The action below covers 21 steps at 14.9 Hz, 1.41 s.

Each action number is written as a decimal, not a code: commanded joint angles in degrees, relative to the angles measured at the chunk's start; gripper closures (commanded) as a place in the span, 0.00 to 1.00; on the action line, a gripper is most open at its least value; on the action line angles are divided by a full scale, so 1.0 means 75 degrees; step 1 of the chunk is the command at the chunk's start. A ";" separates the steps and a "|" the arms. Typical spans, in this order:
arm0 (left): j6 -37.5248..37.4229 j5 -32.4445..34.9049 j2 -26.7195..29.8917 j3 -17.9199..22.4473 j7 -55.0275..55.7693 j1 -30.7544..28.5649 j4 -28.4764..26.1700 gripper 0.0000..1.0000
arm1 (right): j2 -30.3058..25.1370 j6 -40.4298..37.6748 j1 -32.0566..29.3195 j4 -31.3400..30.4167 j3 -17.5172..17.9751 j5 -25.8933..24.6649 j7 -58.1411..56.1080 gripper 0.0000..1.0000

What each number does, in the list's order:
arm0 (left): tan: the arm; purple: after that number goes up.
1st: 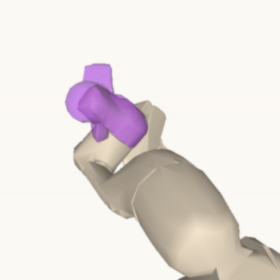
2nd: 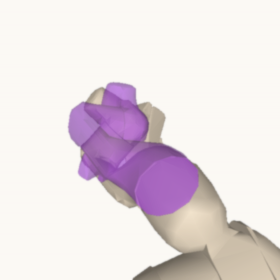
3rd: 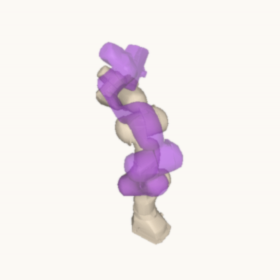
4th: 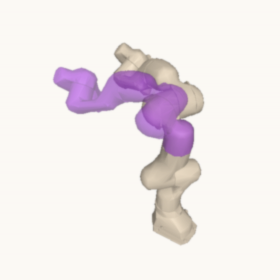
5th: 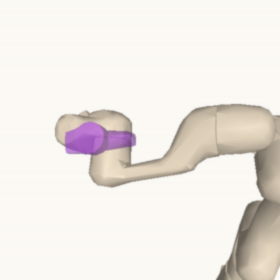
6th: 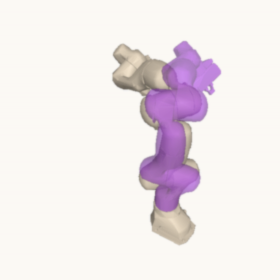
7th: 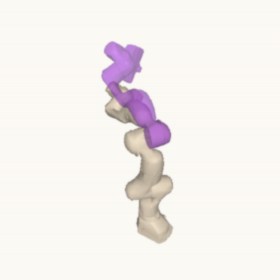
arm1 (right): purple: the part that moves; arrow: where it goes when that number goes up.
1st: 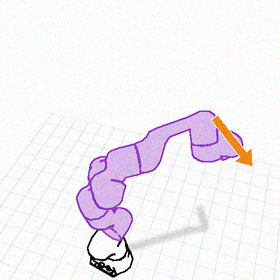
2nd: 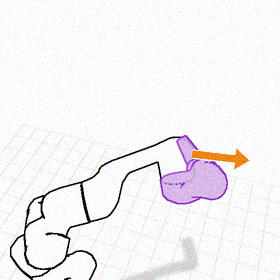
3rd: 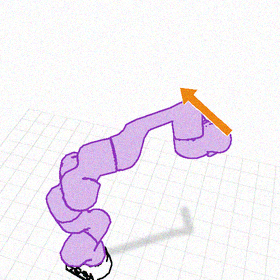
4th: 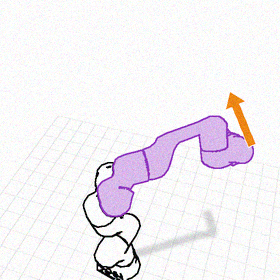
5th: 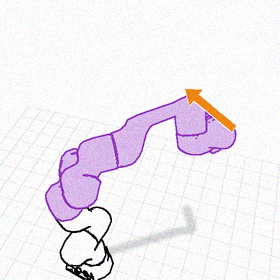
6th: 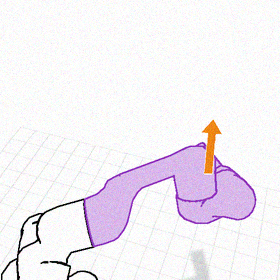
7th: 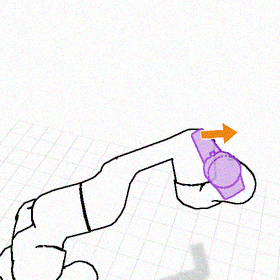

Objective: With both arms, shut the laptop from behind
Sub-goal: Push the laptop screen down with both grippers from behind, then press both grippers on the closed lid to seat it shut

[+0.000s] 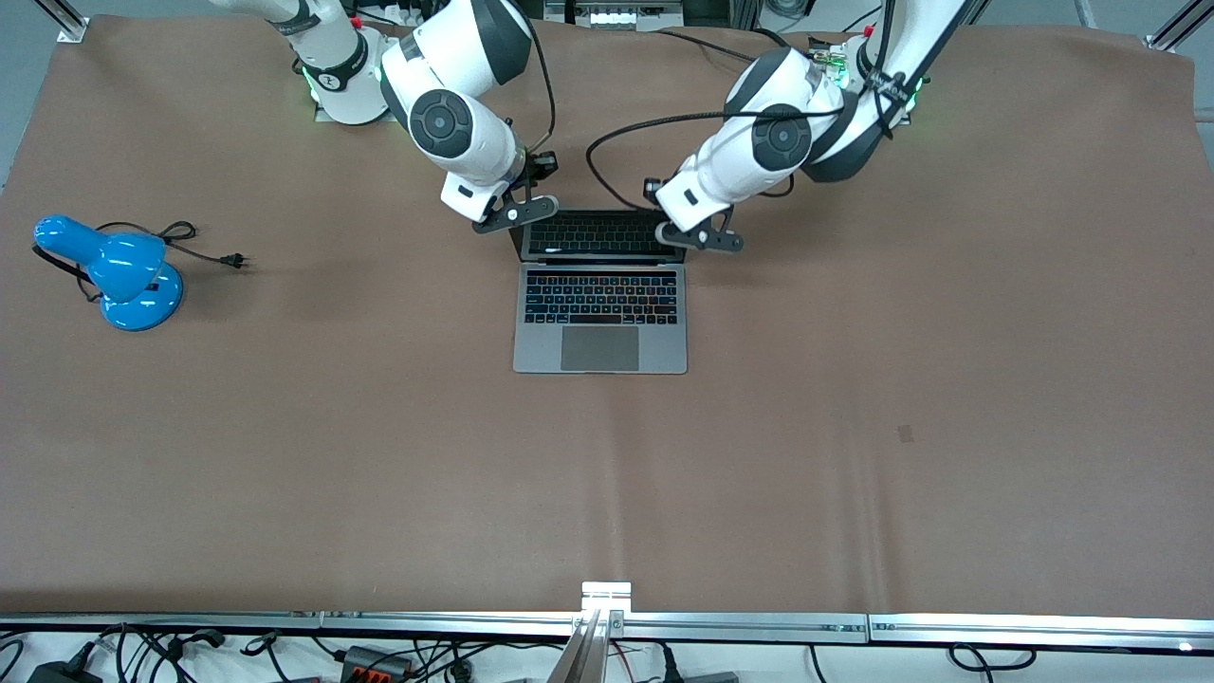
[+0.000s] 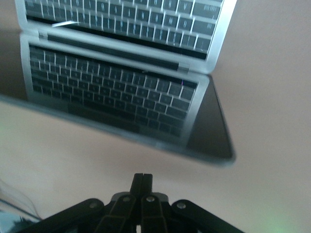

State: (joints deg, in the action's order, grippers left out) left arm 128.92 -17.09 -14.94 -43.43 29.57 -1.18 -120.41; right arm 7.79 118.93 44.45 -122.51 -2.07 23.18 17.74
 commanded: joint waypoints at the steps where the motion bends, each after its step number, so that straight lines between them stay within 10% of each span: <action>1: -0.0057 0.1092 -0.1145 0.0060 0.0684 0.0005 0.1087 1.00 | -0.0031 0.0570 -0.0031 0.0069 -0.0111 0.0167 0.0284 1.00; 10: -0.0068 0.2641 -0.3444 0.0599 0.0838 0.0216 0.2906 1.00 | 0.2028 0.1041 -0.0488 0.1859 -0.0228 0.0074 0.0284 1.00; 21: -0.0045 0.2712 -0.3843 0.1336 0.0826 0.0965 0.3164 1.00 | 0.4714 0.1580 -0.0489 0.3972 -0.0708 -0.0032 0.0272 1.00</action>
State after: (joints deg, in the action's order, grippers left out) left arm 128.95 1.81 -41.99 -35.33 34.68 3.70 -99.08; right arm 41.17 129.63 40.39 -94.56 -7.40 23.13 19.50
